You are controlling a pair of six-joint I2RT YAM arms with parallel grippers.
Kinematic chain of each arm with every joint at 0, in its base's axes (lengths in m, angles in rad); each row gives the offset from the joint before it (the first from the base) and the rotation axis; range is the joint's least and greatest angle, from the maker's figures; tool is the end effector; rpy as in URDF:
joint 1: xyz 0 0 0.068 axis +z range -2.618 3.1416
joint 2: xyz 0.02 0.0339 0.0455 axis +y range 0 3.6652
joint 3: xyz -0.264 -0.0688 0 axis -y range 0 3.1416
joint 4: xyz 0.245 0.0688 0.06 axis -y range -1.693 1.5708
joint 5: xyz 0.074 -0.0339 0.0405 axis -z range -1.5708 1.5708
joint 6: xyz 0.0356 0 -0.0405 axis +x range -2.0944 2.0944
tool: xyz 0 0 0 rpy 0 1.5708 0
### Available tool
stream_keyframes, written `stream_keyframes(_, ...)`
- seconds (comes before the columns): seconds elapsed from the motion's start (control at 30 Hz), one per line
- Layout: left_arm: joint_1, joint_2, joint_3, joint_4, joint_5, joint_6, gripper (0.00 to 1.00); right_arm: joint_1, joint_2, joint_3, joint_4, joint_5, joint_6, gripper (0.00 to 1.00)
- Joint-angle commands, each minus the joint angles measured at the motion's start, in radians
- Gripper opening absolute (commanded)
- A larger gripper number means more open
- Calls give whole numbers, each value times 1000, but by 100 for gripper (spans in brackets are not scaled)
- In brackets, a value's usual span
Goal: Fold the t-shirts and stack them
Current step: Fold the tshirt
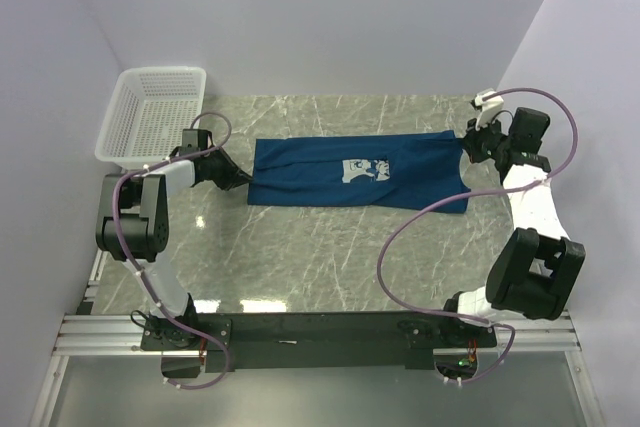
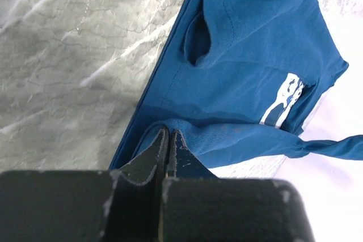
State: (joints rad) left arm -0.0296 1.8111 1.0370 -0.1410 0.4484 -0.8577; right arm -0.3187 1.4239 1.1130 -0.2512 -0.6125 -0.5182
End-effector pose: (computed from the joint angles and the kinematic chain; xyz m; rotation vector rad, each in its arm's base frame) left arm 0.3640 -0.0262 0.1575 -0.8580 2.4517 -0.9114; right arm 0.3105 -0.0809 0.3019 -0.5449 1.9497 0.1289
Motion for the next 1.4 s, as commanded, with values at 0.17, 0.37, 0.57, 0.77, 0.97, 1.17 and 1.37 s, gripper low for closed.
stream_keyframes(0.17, 2, -2, 43, 1, 12, 19, 1, -8, 35, 68, 66, 14, 35, 0)
stream_keyframes(0.37, 3, 1, 47, 1, 13, 17, 1, -8, 67, 108, 69, 17, 61, 0)
stream_keyframes(0.57, 2, 10, 61, 3, 21, 14, 1, -8, 96, 137, 67, 17, 73, 0)
stream_keyframes(0.77, 3, 14, 75, 0, 21, 13, 1, -6, 127, 160, 64, 19, 83, 0)
stream_keyframes(0.97, 3, 37, 90, -11, 18, 14, 2, -6, 155, 183, 55, 17, 89, 0)
stream_keyframes(1.17, 3, 37, 101, -9, 13, 14, 2, -5, 165, 192, 50, 17, 86, 0)
stream_keyframes(1.37, 3, 27, 112, -2, 29, 19, 8, 0, 179, 202, 40, 14, 81, 0)
